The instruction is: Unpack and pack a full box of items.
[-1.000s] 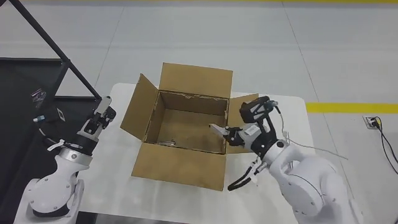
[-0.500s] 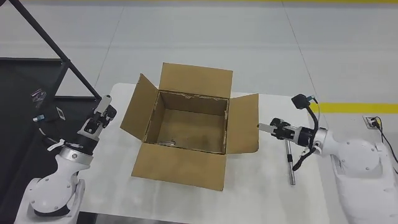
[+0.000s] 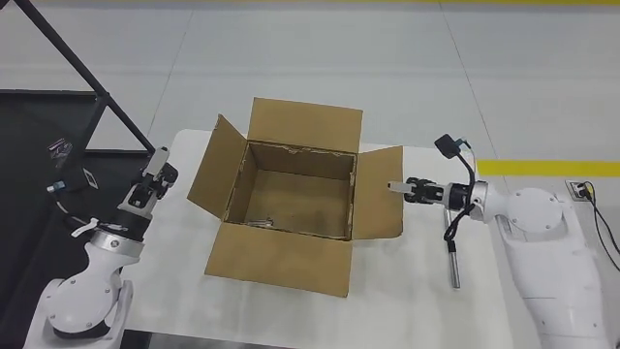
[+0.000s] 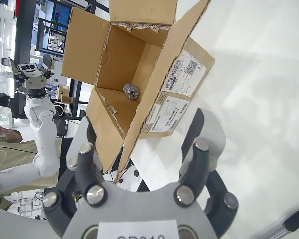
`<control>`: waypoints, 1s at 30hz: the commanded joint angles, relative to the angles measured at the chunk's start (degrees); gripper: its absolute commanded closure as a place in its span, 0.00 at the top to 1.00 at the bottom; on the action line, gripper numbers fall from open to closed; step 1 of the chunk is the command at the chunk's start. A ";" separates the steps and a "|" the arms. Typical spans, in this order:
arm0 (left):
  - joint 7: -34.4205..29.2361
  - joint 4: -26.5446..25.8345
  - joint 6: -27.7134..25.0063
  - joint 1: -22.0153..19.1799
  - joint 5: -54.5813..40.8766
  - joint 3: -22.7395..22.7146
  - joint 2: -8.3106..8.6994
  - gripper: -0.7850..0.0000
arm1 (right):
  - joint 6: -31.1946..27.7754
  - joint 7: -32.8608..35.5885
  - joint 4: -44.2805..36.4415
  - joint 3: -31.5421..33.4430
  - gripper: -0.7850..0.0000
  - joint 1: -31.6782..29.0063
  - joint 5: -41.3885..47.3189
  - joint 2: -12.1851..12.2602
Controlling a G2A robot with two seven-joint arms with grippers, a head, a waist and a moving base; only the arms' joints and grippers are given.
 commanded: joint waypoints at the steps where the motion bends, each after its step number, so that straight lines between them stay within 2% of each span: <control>1: 0.39 0.03 0.00 0.13 0.01 -0.10 -0.04 1.00 | 0.14 0.33 0.94 -0.66 0.30 0.69 0.19 0.12; 5: 0.57 0.09 0.10 0.11 0.01 0.01 -0.09 1.00 | 0.51 1.50 1.54 -1.98 0.10 1.53 0.27 0.37; 8: 0.58 0.21 0.11 -0.17 0.02 0.27 -0.14 1.00 | 0.98 2.05 1.08 -2.72 0.00 1.58 0.24 0.60; 16: 0.23 0.54 0.30 -1.21 0.07 0.87 -0.23 1.00 | 1.22 3.51 -3.27 -2.13 0.00 -0.50 1.17 1.68; 30: -0.36 1.12 0.11 -2.29 0.09 2.05 -0.40 1.00 | 6.79 4.01 -11.35 1.30 0.00 -6.24 1.02 3.89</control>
